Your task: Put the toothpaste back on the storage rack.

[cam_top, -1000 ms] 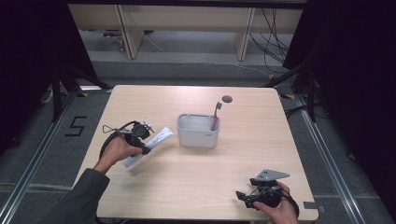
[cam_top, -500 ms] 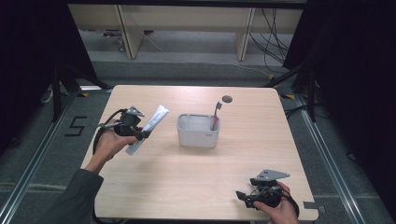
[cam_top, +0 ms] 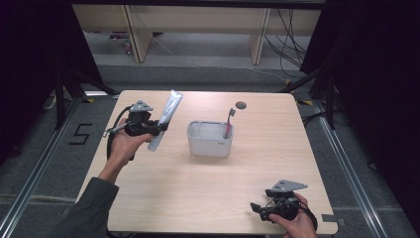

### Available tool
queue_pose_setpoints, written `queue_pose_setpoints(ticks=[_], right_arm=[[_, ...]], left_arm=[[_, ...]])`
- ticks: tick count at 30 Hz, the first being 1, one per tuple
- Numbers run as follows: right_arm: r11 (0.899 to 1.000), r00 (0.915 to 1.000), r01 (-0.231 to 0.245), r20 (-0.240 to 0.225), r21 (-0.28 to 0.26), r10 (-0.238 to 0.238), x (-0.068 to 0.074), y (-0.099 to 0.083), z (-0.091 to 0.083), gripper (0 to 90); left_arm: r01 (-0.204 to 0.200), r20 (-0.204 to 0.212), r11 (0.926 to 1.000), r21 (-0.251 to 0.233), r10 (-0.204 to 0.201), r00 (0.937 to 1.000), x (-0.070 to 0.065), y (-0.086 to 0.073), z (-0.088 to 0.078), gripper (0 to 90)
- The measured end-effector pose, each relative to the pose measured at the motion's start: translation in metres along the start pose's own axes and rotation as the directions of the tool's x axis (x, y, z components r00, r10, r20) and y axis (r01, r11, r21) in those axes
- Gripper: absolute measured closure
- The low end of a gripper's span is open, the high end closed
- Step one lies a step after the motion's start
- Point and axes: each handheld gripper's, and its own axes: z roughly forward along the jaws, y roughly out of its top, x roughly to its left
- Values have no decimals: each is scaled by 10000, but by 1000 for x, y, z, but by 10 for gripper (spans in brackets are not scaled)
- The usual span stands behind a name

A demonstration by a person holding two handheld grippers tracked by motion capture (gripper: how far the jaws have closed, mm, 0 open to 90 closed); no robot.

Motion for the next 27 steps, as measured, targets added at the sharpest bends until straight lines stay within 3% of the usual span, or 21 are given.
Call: queue_pose_setpoints(ticks=[2,3,6,7,9,14,15,18,19,21,22,27], right_arm=[[9998,9998,-173,12,70,173,1,0,-1,229],[9987,9989,-475,-3,182,476,3,0,-1,229],[9997,9997,-228,-2,-46,228,1,0,0,230],[10000,9999,-78,101,-42,79,0,0,-1,230],[10000,10000,-74,18,-48,74,0,0,0,230],[9996,9996,-252,93,-131,253,1,-1,0,230],[9997,9999,-39,98,-245,41,0,-1,1,230],[9998,9998,-185,9,-37,185,0,0,-1,230],[9982,9994,-359,-26,-482,358,1,-2,3,230],[9983,9994,-343,-21,-463,343,1,-2,3,230],[9998,9997,-198,-117,-51,197,0,0,0,230],[10000,10000,-36,0,-42,36,0,0,-1,230]], left_arm=[[57,-36,9998,-213,-58,10000,-2,2,1,758],[256,125,9981,-558,-249,9996,-6,7,2,758],[222,18,9959,-876,-222,9998,-12,13,4,758],[269,11,9916,-1267,-270,9996,-17,18,6,758],[360,231,9897,-1385,-331,9992,-21,23,10,758],[253,225,9873,-1568,-221,9995,-31,33,19,757],[299,344,9869,-1584,-247,9991,-36,37,24,757],[243,374,9871,-1581,-186,9991,-40,40,30,757],[176,323,9863,-1639,-125,9994,-45,44,35,757],[164,368,9865,-1627,-105,9993,-47,45,37,757],[161,372,9855,-1686,-100,9993,-49,47,39,757],[176,499,9810,-1931,-81,9987,-61,57,49,757]])
